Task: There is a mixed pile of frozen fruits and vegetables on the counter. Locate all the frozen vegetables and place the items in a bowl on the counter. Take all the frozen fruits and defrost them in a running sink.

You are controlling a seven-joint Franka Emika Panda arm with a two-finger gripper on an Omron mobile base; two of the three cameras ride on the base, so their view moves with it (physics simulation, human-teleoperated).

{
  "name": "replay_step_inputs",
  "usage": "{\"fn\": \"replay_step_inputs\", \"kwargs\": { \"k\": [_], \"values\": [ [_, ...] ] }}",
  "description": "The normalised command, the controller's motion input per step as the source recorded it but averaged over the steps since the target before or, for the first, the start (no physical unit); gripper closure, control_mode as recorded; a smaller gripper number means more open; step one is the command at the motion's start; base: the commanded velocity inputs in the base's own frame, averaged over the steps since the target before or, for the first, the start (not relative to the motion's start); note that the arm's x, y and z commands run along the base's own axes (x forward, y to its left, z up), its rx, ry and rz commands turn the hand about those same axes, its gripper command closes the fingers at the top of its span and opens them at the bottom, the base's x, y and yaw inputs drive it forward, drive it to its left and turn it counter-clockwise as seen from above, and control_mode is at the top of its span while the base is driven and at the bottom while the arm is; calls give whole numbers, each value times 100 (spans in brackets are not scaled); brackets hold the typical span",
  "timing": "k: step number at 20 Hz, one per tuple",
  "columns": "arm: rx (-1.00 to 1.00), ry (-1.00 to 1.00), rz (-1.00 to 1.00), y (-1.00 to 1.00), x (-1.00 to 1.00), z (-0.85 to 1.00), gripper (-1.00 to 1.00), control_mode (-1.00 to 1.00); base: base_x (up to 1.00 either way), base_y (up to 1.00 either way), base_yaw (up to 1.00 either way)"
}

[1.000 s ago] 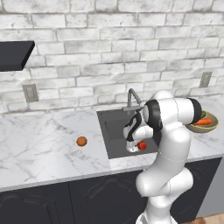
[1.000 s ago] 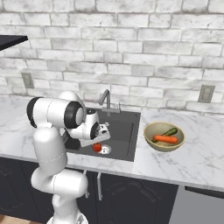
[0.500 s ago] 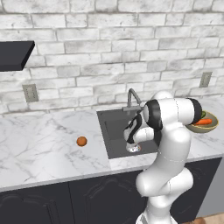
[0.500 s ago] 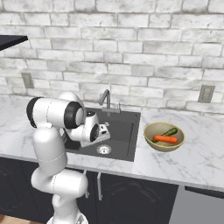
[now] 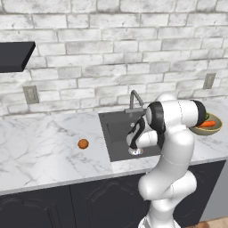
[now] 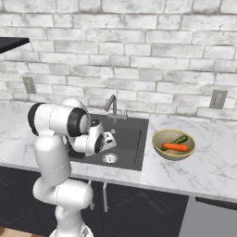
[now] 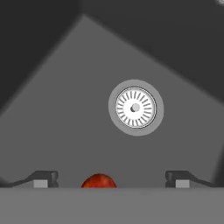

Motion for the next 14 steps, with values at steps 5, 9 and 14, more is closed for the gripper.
{"fn": "replay_step_inputs", "kwargs": {
  "k": [5, 9, 14],
  "values": [
    [4, -6, 0, 0, 0, 25, -100, -100, 0, 0, 0],
    [5, -4, -2, 3, 1, 41, -100, -100, 0, 0, 0],
    [1, -2, -3, 10, 6, 42, -100, -100, 0, 0, 0]
  ]
}}
